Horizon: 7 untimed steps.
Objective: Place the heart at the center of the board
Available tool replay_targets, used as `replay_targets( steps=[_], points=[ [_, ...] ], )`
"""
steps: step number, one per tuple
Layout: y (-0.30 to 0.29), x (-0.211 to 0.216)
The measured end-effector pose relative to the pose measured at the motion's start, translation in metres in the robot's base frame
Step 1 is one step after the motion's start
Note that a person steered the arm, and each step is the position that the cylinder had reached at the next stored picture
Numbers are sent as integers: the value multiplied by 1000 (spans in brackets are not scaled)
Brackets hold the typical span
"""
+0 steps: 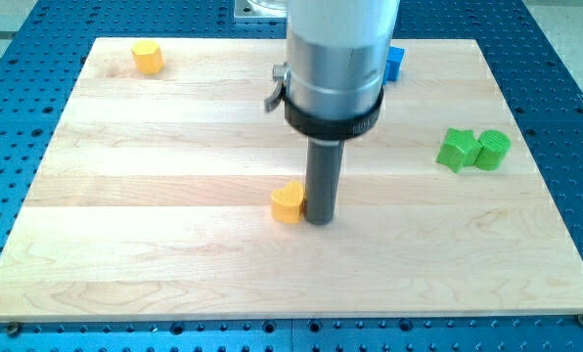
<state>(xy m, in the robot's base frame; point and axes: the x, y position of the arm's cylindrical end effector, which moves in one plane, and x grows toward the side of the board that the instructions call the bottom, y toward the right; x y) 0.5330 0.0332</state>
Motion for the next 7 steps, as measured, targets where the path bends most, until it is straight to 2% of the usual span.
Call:
replay_targets(
  steps=[1,2,3,4,5,6,7],
  points=[
    [3,26],
    [-54,0],
    [-50,-22],
    [-9,20],
    [-4,0],
    [-61,-36],
    [-31,-29]
  ],
)
